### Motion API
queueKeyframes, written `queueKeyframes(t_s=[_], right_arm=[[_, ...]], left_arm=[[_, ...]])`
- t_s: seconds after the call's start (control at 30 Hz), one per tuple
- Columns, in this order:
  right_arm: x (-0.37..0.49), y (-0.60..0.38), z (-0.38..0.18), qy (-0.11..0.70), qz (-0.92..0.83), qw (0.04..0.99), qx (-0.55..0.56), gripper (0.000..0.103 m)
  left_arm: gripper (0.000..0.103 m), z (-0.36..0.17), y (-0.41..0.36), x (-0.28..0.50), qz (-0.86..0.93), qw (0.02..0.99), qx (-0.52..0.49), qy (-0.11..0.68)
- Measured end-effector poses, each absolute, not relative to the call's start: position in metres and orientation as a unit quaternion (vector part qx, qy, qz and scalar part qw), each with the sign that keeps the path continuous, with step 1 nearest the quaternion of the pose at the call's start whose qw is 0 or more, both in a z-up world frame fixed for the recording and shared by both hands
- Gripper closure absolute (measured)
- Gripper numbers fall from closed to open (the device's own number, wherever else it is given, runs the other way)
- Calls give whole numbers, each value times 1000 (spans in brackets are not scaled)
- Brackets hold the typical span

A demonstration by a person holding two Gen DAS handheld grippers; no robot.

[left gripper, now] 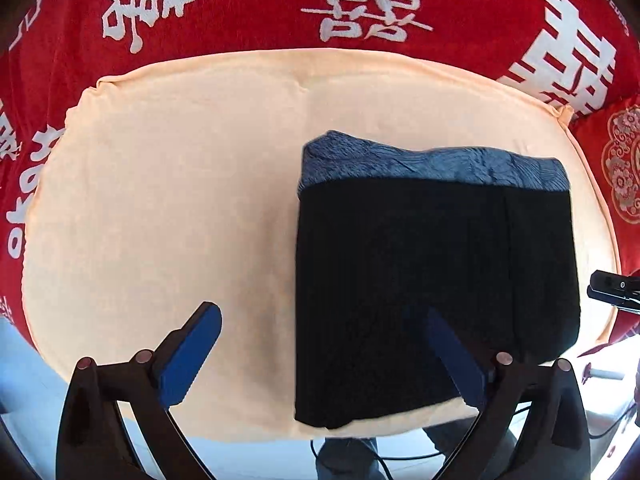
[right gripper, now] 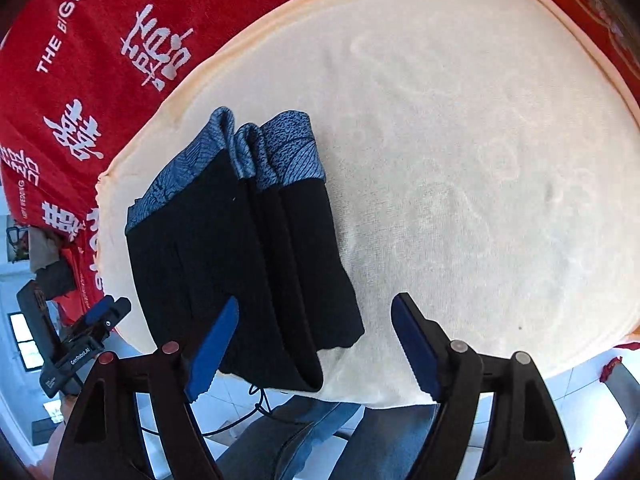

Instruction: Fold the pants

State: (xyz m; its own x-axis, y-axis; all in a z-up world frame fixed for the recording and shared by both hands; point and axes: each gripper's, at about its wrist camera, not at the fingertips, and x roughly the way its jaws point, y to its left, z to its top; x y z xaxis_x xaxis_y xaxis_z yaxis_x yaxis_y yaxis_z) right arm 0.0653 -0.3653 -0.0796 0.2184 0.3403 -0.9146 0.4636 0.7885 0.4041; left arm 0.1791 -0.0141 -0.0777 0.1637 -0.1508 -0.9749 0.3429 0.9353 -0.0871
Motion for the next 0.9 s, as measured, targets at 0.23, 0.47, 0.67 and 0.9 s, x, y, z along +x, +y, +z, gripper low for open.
queueKeyframes(t_s=[0.23,0.47,0.67,0.9], right_arm=[[38,-326,-39,616,-66,739,264,15],[20,-290,1,607,-101,764,194,0],[14,-269,22,627,-111,751,176,0],[10,-258,37,635,-122,740,188,0]], left_arm=[[0,-48,-28,143,-172,763,99,615],[0,-15,-30,120,-166,762,120,614],[0,10,-27,109,-146,762,145,614],[0,21,-20,101,-131,755,155,623]])
